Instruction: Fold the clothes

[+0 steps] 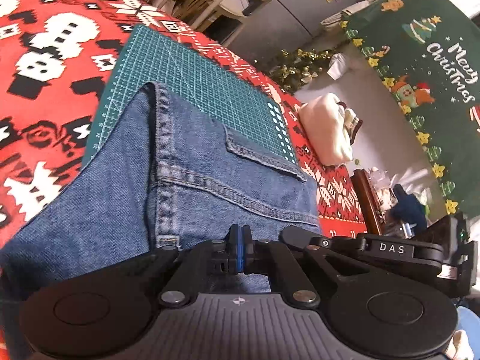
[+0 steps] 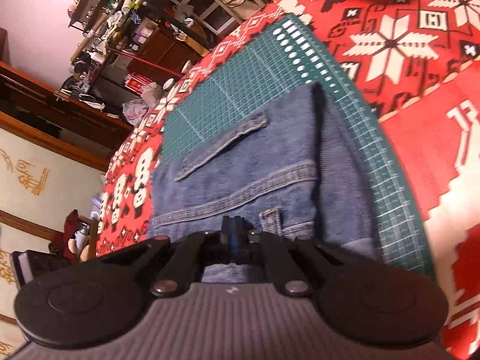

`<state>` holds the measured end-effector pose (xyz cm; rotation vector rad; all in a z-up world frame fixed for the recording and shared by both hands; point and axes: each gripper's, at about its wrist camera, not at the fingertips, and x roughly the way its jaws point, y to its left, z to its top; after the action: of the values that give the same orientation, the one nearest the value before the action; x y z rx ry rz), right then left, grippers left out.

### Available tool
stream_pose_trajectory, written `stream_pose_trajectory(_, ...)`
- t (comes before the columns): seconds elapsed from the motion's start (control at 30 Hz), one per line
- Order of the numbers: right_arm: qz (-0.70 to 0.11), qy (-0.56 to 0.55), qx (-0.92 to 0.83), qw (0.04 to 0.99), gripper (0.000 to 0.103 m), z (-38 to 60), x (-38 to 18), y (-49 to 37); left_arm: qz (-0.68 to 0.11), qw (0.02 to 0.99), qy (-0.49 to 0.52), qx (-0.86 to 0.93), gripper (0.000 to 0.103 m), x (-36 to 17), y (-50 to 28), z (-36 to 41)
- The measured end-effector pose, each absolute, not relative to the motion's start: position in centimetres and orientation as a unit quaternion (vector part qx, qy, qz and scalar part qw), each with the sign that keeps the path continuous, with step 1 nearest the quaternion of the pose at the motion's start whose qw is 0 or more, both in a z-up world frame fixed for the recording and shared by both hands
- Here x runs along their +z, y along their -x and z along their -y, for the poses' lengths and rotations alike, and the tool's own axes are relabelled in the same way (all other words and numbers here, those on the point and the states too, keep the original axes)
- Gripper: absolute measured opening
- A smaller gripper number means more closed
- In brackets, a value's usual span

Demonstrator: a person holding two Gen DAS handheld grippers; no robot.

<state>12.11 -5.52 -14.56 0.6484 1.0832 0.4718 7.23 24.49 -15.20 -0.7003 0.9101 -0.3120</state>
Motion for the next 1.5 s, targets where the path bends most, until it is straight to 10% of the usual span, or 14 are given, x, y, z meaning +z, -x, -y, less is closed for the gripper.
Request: stream_pose_trajectory(1.5, -0.409, -0.426, 0.097, 0.801, 0.001, 9.2, -18.3, -20.0, -0.329, 0.859, 0.393, 0.005, 0.001, -15.1, -10.7, -31.5)
